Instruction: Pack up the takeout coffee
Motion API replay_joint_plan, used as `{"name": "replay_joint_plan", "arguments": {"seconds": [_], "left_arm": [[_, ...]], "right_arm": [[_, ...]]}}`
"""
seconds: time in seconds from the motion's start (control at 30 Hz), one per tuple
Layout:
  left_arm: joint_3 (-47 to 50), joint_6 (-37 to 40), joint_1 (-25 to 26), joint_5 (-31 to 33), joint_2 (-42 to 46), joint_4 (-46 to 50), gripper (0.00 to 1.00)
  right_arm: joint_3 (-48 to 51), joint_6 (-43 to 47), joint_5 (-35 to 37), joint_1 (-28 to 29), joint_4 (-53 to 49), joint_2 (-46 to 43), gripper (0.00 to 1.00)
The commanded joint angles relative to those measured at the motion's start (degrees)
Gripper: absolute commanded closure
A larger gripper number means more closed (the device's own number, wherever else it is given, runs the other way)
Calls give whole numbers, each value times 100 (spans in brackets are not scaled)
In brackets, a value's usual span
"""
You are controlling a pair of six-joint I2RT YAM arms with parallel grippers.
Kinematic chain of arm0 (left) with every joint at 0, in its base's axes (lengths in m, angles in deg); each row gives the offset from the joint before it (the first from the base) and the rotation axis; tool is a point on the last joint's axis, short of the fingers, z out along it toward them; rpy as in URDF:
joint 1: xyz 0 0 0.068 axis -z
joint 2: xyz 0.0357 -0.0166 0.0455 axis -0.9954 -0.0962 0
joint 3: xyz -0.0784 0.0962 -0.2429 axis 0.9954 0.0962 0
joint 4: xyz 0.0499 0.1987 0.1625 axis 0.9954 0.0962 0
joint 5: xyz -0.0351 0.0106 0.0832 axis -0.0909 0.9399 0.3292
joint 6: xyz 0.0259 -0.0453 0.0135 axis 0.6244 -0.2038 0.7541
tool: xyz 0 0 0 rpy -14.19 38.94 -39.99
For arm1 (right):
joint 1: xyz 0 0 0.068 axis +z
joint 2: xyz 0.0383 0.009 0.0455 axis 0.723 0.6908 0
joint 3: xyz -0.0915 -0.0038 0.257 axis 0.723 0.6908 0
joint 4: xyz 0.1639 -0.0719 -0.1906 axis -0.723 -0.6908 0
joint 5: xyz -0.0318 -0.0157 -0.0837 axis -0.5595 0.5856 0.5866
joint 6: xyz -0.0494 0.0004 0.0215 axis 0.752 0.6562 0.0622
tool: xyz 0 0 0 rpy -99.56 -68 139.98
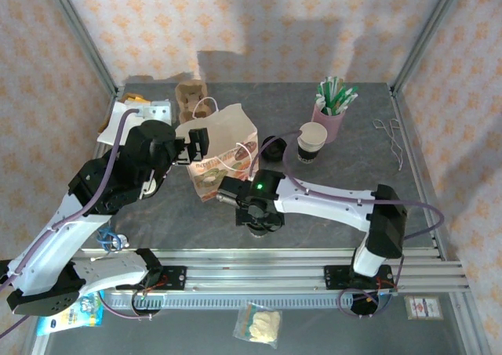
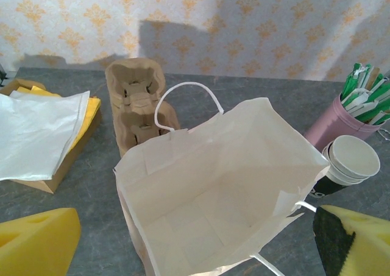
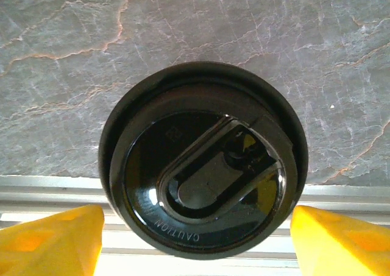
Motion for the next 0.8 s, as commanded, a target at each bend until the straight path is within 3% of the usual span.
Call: {"name": "replay_joint_plan", "arguments": {"seconds": [0.0,0.77], "left_arm": [[9,140,-46,131,47,-145,1],[64,172,-53,140,200,-177,1]], "right_arm": [[-125,77,313,-12,-219,100,21],[157,171,405,-115,-40,286,32]]}}
